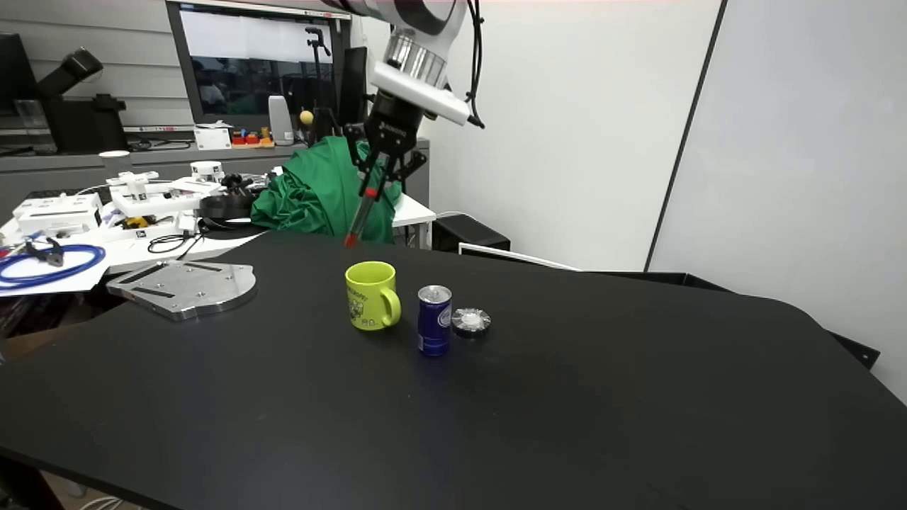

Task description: Pick up the marker from the cup and place it on the table

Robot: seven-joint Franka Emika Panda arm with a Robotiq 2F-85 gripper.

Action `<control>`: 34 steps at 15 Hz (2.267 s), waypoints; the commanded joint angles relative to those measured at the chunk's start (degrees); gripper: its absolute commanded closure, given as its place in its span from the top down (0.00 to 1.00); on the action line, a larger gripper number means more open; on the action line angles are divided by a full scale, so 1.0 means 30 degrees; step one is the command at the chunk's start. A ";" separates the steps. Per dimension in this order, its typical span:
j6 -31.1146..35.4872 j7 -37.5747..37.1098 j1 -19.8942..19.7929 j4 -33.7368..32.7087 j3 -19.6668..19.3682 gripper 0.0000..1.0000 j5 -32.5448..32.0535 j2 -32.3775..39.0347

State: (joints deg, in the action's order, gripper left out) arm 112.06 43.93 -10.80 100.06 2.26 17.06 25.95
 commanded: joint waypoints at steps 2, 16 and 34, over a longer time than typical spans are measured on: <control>-0.0220 0.0052 0.0886 0.0811 0.0457 0.05 -0.0462 -0.2377; 1.5316 -0.1008 0.4434 0.9934 0.2922 0.05 0.2641 -0.4588; 2.0250 -0.9988 0.6696 1.2431 -0.0371 0.05 -0.6985 0.2036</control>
State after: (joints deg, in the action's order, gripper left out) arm 176.05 18.74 7.61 138.35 3.31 -0.72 31.01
